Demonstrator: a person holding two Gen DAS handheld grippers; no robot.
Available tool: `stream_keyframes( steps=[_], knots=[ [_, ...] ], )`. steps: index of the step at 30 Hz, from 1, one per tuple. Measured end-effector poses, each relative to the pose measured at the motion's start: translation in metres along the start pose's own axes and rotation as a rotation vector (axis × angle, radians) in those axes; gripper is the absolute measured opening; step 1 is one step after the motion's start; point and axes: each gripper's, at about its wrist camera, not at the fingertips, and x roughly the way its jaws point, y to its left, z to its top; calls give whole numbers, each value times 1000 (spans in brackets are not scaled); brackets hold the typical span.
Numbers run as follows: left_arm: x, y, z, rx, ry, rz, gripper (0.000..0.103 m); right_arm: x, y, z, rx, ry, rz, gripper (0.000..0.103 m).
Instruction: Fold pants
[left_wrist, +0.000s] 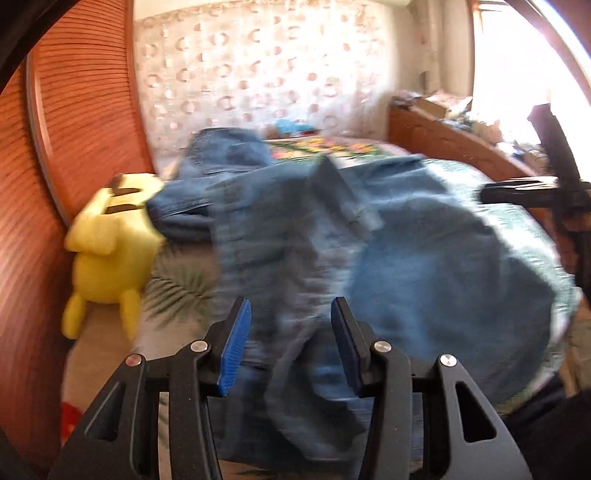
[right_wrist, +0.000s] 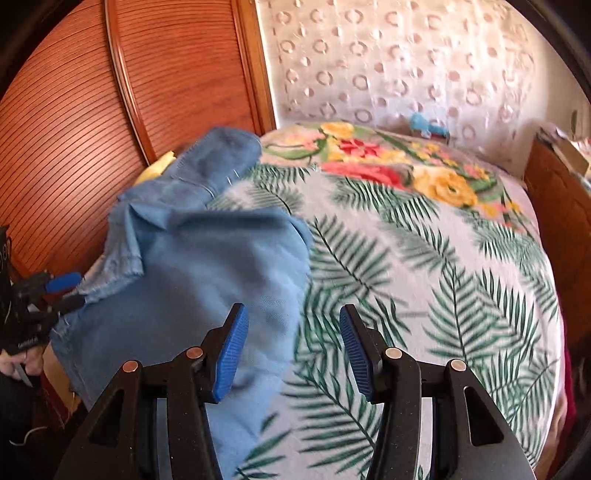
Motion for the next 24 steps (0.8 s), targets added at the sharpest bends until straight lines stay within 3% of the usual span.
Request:
stream_keyframes(
  steps=[2, 7, 12, 14, 17, 24],
  knots=[
    [1, 22, -3, -46, -8, 86, 47, 1, -3, -3, 13, 5, 6, 53],
    [-6, 57, -8, -103, -16, 136, 47, 2, -3, -8, 34, 7, 23, 53],
    [-11, 59, -8, -114, -30, 108, 47, 9, -8, -15, 40, 15, 72, 53],
    [-11, 56, -9, -113, -29, 90, 47, 13, -4, -17, 39, 24, 87, 42],
    [-13, 46, -7, -104, -35, 66, 47, 15, 2, -26, 54, 48, 76, 42],
    [-23, 23, -3, -92, -56, -8, 47, -23, 17, -67, 89, 50, 108, 42]
  ],
)
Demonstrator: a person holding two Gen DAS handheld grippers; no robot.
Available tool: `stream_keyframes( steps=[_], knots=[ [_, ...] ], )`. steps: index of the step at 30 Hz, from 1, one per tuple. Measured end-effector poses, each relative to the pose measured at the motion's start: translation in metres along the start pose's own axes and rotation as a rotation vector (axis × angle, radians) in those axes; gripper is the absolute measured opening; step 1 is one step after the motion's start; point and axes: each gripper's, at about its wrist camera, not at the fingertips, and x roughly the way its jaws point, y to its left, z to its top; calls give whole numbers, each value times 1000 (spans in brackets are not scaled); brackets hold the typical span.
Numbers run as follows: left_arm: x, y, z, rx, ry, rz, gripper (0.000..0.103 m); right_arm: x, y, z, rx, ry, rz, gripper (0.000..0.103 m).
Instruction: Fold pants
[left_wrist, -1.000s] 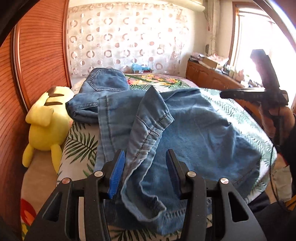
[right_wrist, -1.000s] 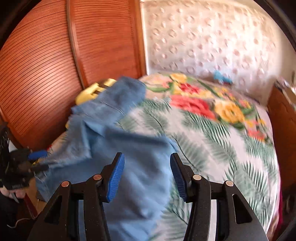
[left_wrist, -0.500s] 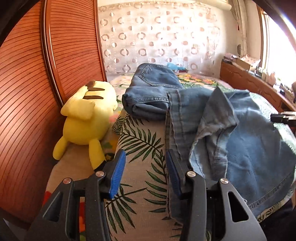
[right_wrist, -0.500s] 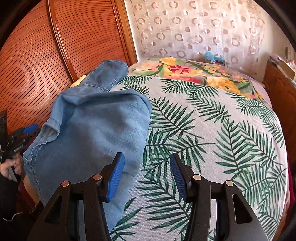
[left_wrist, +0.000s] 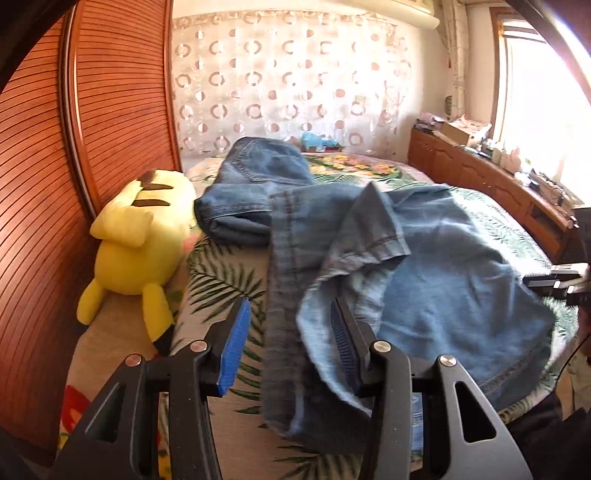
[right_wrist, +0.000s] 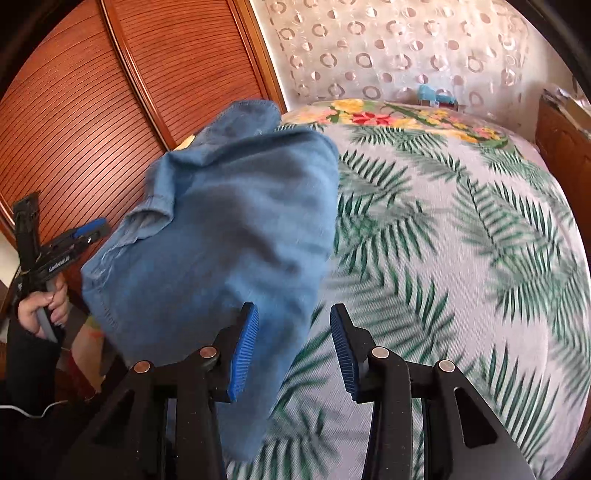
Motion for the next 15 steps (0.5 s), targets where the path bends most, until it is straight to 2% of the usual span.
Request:
stream_keyframes(
  steps=[4, 6, 8, 9, 10, 13, 15],
  knots=[
    [-5, -11, 2, 6, -8, -31, 47, -4, 7, -17, 2, 33, 15, 42],
    [-6, -15, 2, 11, -12, -38, 47, -7, 8, -20, 12, 34, 30, 38],
    [-6, -16, 2, 8, -11, -44, 47, -9, 6, -23, 27, 37, 55, 26],
    [-6, -17, 3, 7, -10, -49, 47, -9, 4, -25, 35, 39, 73, 24],
    [-5, -19, 3, 9, -9, -55, 47, -9, 4, -26, 36, 41, 83, 15],
    [-2, -22, 3, 11, -6, -60, 47, -9, 3, -28, 25, 40, 101, 6],
    [-2, -24, 3, 12, -5, -61, 47, -13, 11, -29, 16, 31, 105, 4]
  ],
)
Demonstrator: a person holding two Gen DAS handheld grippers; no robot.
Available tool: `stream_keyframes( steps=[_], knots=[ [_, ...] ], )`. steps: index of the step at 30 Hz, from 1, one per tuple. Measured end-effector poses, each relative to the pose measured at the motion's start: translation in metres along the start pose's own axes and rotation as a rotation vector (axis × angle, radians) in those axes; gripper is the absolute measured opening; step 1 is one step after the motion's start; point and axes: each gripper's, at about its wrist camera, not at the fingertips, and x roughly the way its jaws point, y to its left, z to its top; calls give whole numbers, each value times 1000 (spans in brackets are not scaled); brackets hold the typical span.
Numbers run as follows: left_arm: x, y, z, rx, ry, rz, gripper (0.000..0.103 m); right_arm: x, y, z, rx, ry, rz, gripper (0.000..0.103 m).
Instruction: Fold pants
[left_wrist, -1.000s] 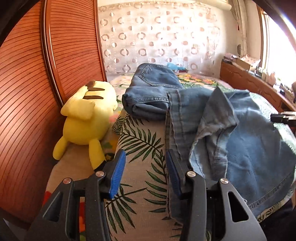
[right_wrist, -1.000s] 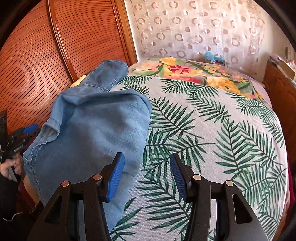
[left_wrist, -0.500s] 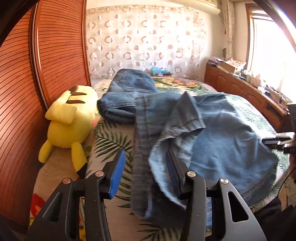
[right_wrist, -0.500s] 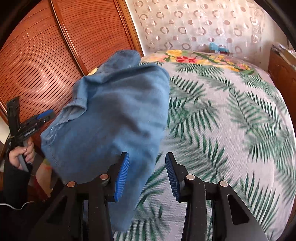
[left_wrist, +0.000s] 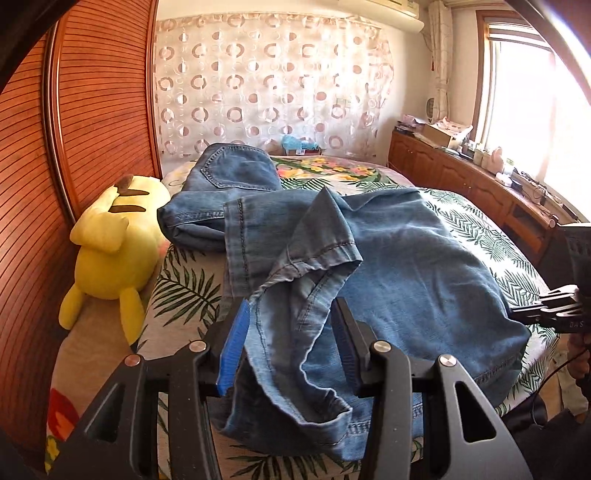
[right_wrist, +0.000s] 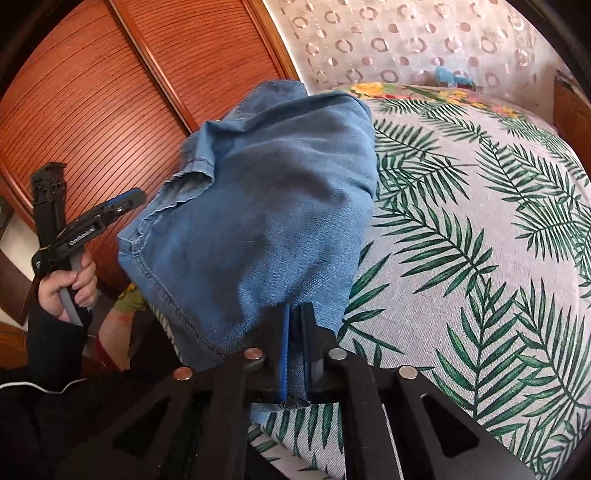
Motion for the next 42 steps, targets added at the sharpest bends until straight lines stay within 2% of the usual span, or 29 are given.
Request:
stream_keyframes(
  steps=[5, 8, 10, 11, 12, 13, 14, 16, 19, 25, 33, 39, 41, 42],
  knots=[
    [0, 0, 0, -1, -2, -10, 47, -15, 6, -9, -13, -5, -6, 4],
    [3, 4, 3, -27, 1, -42, 47, -20, 1, -6, 4, -19, -21, 4],
    [6, 5, 6, -42, 8, -66, 49, -24, -1, 2, -3, -48, -73, 7],
    [8, 4, 8, -41, 12, -74, 56, -26, -2, 6, -1, -60, -86, 14],
    [10, 3, 10, -38, 15, -80, 71, -28, -5, 13, 1, -81, -86, 20],
    [12, 1, 11, -33, 16, -86, 79, -28, -7, 19, -9, -99, -94, 33],
    [14, -2, 13, -28, 10, -91, 81, -25, -4, 24, -20, -114, -112, 45],
    [22, -9, 17, -4, 15, -98, 81, -16, -10, 38, -23, -142, -136, 54],
    [32, -22, 25, 45, 24, -85, 81, 9, -18, 57, -30, -136, -175, 56],
    [45, -40, 41, 113, 28, -60, 81, 55, -27, 83, -21, -81, -152, 57],
    [54, -36, 52, 115, 37, -35, 81, 96, -40, 107, -3, -26, -123, 65],
    [53, -31, 49, 96, 37, -28, 81, 117, -36, 121, -37, -24, -107, 65],
    [52, -30, 48, 92, 38, -28, 81, 122, -32, 121, -50, -25, -102, 47],
    [52, -30, 48, 92, 38, -26, 81, 121, -32, 120, -58, -29, -107, 29]
  ],
)
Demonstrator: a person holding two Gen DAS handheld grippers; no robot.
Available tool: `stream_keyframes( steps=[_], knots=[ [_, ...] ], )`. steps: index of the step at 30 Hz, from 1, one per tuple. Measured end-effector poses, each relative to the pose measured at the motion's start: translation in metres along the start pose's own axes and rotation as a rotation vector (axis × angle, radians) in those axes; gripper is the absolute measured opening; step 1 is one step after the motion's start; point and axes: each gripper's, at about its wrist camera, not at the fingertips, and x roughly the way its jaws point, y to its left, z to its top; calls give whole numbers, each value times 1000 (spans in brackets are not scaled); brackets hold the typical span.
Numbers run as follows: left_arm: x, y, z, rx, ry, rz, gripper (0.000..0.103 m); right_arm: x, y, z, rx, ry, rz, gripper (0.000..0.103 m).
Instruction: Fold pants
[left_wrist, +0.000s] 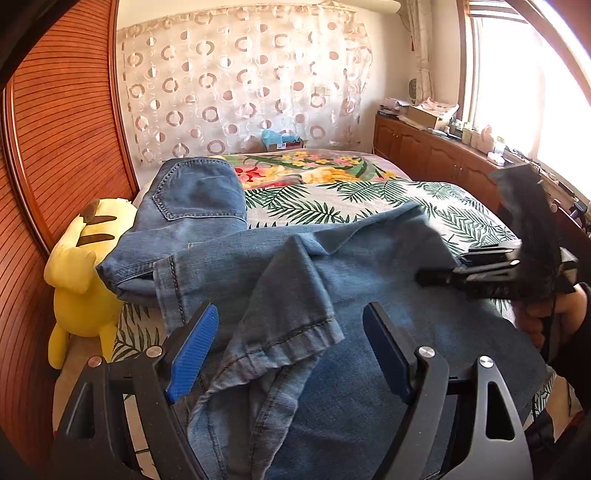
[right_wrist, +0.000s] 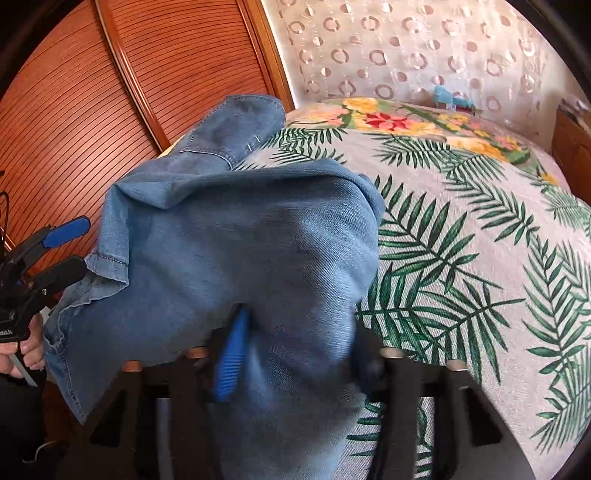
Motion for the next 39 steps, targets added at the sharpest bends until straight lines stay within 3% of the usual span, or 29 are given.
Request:
stream_keyframes(
  steps=[1, 2, 7, 9, 14, 18, 21, 23, 25, 29, 34, 39],
  knots=[
    [-1, 0, 0, 0, -2, -1, 81, -4, 0, -1, 0, -8, 14, 14],
    [-2, -1, 0, 1, -4, -1, 81, -13, -1, -3, 3, -22, 39, 11],
    [-1, -3, 5, 10, -11, 14, 81, -68, 4, 3, -22, -156, 62, 7],
    [1, 1, 8, 2, -21, 57, 81, -92, 4, 7, -40, -178, 60, 7],
    [8, 13, 19, -49, -30, 74, 81, -150, -22, 12, -53, -213, -73, 7],
    [7, 7, 23, -53, -48, 39, 81, -163, -79, 6, 32, -170, -209, 8],
    [6, -10, 25, -33, -56, -4, 81, -143, -115, -5, 86, -92, -268, 11],
    [8, -23, 28, -12, -56, -24, 81, -126, -138, -17, 120, -41, -303, 24],
    [12, -40, 29, 15, -49, -56, 81, -116, -156, -27, 163, -22, -344, 30],
    [19, -71, 35, 73, -39, -109, 81, -108, -165, -40, 193, -35, -316, 36],
    [42, -104, 46, 154, 12, -178, 74, -127, -154, -66, 161, -74, -297, 39],
    [67, -110, 46, 203, 96, -158, 64, -149, -148, -83, 134, -102, -268, 40]
  ],
)
